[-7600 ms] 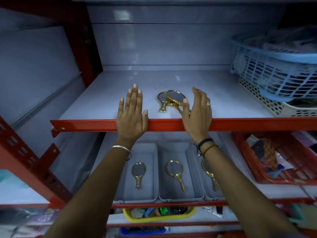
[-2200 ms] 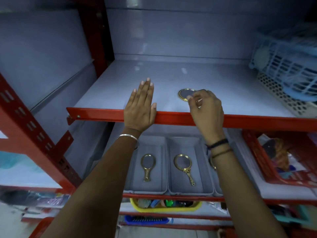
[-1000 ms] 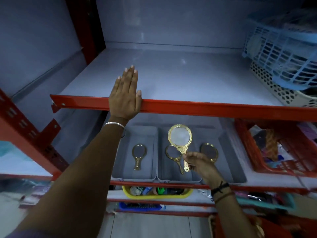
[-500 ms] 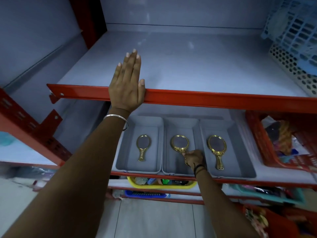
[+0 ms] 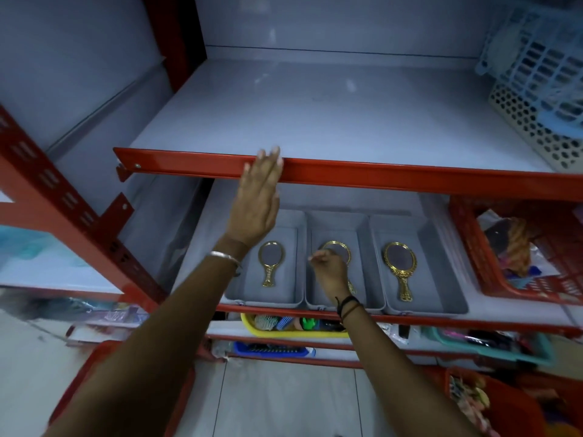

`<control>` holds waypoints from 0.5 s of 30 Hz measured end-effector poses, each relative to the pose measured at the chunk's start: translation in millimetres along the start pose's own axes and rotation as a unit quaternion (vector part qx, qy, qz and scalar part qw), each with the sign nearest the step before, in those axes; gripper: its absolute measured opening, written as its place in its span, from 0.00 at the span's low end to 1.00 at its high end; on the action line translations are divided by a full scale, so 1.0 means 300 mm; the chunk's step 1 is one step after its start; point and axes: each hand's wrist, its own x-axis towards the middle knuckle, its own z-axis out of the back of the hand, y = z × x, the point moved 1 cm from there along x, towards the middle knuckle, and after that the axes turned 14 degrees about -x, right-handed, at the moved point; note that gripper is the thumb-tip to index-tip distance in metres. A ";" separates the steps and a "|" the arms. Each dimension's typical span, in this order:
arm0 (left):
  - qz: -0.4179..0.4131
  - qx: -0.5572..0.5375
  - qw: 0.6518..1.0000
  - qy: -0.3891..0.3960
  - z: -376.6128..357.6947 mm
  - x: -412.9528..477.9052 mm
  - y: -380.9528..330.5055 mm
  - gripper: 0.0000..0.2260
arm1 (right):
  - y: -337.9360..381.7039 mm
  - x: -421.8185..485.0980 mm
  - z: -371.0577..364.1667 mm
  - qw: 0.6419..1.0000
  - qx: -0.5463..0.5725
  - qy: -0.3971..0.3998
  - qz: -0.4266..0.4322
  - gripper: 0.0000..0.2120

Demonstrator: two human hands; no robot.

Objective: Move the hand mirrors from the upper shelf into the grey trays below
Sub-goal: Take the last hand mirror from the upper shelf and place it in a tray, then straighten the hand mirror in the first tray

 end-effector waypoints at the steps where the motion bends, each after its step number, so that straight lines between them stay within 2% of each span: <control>1: 0.010 -0.013 1.000 0.019 -0.018 -0.057 0.007 0.24 | 0.019 -0.002 -0.020 1.000 -0.004 0.017 0.009 0.07; 4: 0.070 -0.025 0.995 0.063 -0.065 -0.205 0.050 0.23 | 0.065 0.004 -0.092 0.998 -0.020 0.059 0.023 0.11; 7: 0.121 -0.032 0.988 0.092 -0.097 -0.301 0.094 0.26 | 0.082 0.024 -0.154 0.996 -0.041 0.075 0.027 0.12; 9: 0.188 -0.044 0.972 0.135 -0.130 -0.338 0.138 0.25 | 0.090 0.044 -0.193 0.991 -0.084 0.097 0.034 0.13; 11: 0.287 -0.055 0.939 0.179 -0.164 -0.349 0.169 0.24 | 0.086 0.069 -0.233 0.986 -0.109 0.122 0.028 0.12; 15: 0.463 -0.038 0.843 0.271 -0.237 -0.353 0.232 0.17 | 0.047 0.138 -0.312 0.985 -0.110 0.134 -0.023 0.10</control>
